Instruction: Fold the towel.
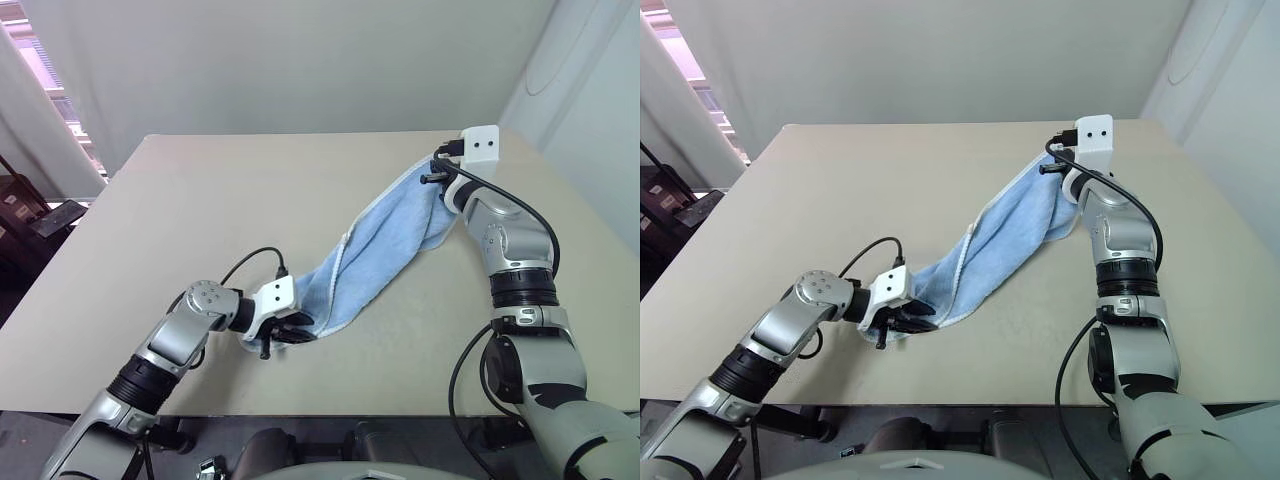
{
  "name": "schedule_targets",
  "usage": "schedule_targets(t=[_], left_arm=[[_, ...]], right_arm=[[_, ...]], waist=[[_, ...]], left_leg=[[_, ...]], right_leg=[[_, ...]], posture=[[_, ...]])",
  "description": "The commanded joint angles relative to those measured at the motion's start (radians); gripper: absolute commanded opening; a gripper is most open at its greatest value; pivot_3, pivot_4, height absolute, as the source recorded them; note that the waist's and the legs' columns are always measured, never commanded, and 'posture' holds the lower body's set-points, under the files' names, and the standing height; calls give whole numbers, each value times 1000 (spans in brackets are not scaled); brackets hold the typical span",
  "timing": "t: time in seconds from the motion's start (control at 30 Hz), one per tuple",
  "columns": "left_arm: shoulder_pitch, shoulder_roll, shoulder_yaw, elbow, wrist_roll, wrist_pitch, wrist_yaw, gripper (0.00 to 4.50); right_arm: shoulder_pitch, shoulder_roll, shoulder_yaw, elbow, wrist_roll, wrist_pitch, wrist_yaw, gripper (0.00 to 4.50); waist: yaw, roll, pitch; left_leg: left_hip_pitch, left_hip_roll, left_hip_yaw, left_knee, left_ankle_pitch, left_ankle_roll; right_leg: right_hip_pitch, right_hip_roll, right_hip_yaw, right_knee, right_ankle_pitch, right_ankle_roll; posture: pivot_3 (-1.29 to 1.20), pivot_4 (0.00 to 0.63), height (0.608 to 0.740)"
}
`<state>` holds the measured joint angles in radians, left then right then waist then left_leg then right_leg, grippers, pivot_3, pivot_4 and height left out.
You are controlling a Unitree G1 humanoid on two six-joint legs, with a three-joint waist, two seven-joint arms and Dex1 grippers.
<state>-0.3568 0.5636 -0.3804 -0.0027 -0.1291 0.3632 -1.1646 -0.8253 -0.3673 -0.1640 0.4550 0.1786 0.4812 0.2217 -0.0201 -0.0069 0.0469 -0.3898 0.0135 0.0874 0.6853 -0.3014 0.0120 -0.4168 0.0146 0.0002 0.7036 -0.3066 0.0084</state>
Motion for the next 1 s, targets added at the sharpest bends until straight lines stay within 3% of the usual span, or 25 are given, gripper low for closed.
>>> schedule_targets(t=[0.03,0.07,0.33,0.53,0.73,0.87,1.0], left_arm=[[-18,2,5,1,4,7,4,427],[-16,6,6,2,1,7,0,66],[-15,25,62,-23,-73,82,-23,29],[-92,55,272,-9,-268,286,-10,29],[-270,64,475,249,-327,316,99,29],[-412,58,537,498,-297,229,178,29],[-609,20,564,851,-224,20,315,29]], right_arm=[[-19,-2,-9,-43,1,-5,-5,0],[-18,-2,-9,-43,1,-5,-6,0],[-10,0,-6,-43,-2,-11,-7,0],[11,-6,-19,-60,4,-15,-10,0],[38,-52,-66,-56,12,-37,-16,0],[40,-91,-88,-34,4,-53,-19,0],[28,-136,-117,25,1,-101,-23,0]], waist=[[0,0,0],[-1,0,0],[-1,0,0],[-1,0,0],[0,0,0],[0,0,0],[3,-1,0]], left_leg=[[0,0,0,0,0,0],[0,0,0,0,0,0],[0,0,0,0,0,0],[0,0,0,0,0,0],[-1,0,0,0,0,0],[-1,0,0,0,0,0],[-2,0,0,0,0,-1]], right_leg=[[0,0,0,0,0,0],[0,0,0,0,0,0],[0,0,0,0,0,0],[0,0,0,0,0,0],[0,0,0,0,0,0],[-1,0,0,0,0,0],[-2,0,0,0,0,0]], posture=[[0,0,724],[0,0,724],[0,0,724],[0,0,724],[0,0,724],[0,0,724],[0,0,724]])
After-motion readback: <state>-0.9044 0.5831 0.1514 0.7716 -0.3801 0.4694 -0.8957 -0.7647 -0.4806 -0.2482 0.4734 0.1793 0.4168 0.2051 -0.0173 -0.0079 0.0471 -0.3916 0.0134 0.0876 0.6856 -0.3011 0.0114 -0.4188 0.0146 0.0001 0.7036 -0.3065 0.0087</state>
